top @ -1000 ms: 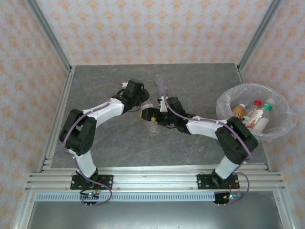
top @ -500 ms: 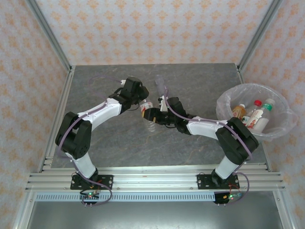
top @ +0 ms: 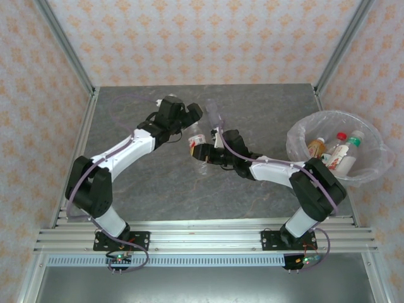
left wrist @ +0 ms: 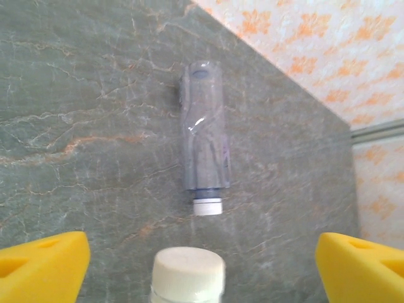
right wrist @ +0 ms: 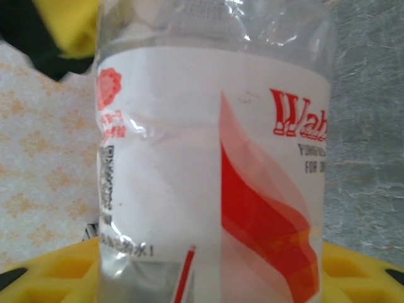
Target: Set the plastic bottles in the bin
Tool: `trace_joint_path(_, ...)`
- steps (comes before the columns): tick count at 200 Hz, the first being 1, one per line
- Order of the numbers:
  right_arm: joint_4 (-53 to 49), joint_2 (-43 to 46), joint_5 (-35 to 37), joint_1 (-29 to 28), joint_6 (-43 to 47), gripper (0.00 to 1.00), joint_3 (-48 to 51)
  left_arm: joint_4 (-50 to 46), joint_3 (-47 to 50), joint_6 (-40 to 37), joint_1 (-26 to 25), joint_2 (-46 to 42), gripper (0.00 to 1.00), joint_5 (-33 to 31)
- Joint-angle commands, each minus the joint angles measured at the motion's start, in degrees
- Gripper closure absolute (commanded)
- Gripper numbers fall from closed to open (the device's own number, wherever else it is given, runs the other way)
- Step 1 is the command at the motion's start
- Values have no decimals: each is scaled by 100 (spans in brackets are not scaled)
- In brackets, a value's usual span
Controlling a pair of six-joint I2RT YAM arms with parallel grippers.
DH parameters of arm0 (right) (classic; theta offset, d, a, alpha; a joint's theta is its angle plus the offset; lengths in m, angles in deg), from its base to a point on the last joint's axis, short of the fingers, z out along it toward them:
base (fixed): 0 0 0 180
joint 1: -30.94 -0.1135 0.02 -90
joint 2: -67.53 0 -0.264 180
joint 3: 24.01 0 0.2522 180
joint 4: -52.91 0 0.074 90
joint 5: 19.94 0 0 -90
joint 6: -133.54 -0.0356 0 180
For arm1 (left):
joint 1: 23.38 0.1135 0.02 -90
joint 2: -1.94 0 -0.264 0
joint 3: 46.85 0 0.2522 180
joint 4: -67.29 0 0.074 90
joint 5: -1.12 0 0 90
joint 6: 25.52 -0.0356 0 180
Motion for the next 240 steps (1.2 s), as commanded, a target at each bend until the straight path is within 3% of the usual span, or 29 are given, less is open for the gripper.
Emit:
trace_joint_path(1,-228,263,245,-25,336,46,41,-127,-178,-140,84,-464,4,-101)
trace_joint_path(70,-1397,1055,1142,-25,1059,47,-267,-28,645,-162,613,-1419,0,-111)
trace_joint_path(118,-2204,1760,1750,-21,1481,48,-640,-496,1407,-521,687,-2302,0,-1198)
trace_joint_path(139,-2552,2032,2058,-16,1716,48,-877,-469,1709,-581,691,-2481,0,-1350)
trace_joint_path(240,-4088,3315,3136,612,2246,50,-1886,-307,1853,-676,690,-1892,0,-824)
